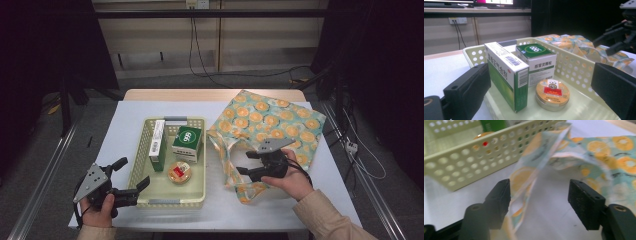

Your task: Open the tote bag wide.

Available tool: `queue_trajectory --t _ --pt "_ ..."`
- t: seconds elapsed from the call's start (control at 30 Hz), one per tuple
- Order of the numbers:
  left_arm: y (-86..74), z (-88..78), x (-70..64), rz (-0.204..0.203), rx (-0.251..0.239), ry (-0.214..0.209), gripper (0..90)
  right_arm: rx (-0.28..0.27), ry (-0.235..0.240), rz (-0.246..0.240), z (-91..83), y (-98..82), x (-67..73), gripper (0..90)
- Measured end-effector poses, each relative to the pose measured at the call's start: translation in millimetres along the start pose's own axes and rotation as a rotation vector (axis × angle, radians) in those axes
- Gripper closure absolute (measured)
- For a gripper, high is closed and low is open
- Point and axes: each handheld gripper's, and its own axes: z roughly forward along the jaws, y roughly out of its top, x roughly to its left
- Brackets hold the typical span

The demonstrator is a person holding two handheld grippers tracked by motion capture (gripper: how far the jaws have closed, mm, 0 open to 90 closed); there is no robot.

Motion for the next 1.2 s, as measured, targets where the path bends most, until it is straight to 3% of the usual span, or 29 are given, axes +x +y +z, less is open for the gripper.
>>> queue_trajectory --t 0.2,0.33,0.57,0.87,1.0,1.2 --pt "-0.2 0.5 0.2 0.002 0.002 -0.001 2.4 0.041 0.08 -0.045 2.1 -9.8 25.2 49.2" --pt "0.3 0.2 -0.1 0.001 -0.001 0.001 2.4 0.068 0.097 -0.076 9.5 -16.9 33.8 53.0" --pt "-0.6 0.6 0.2 -0.005 0.002 -0.001 2.4 0.1 0.111 -0.078 26.3 -28.7 34.3 66.5" --pt "-0.8 0.6 0.4 -0.007 0.003 0.001 2.4 0.129 0.108 -0.095 39.3 -28.4 39.7 78.4" --pt "-0.8 0.4 0.6 -0.006 0.003 0.001 2.4 0.126 0.121 -0.078 40.7 -28.2 37.2 88.7" --pt "-0.2 -0.3 0.9 0.0 0.002 0.001 2.4 0.112 0.124 -0.065 36.1 -26.0 36.9 90.0"
